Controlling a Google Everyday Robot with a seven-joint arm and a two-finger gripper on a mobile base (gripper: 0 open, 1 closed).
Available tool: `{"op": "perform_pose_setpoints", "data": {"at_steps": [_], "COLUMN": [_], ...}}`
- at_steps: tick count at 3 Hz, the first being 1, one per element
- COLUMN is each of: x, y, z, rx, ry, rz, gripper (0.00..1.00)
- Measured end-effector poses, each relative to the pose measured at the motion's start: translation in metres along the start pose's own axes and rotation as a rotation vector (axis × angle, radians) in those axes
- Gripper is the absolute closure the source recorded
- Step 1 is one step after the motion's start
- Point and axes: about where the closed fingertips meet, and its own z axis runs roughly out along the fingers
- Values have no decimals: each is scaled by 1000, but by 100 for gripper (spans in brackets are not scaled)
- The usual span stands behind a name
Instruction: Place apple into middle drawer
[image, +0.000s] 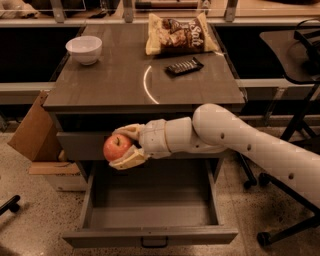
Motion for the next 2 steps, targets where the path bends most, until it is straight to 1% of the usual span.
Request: {"op": "perform_pose_setpoints", "data": {"at_steps": [1, 2], "x": [52, 52], "y": [10, 10], "z": [0, 0], "rx": [4, 4], "ry": [-48, -48], "rz": [53, 53], "gripper": [100, 100]}}
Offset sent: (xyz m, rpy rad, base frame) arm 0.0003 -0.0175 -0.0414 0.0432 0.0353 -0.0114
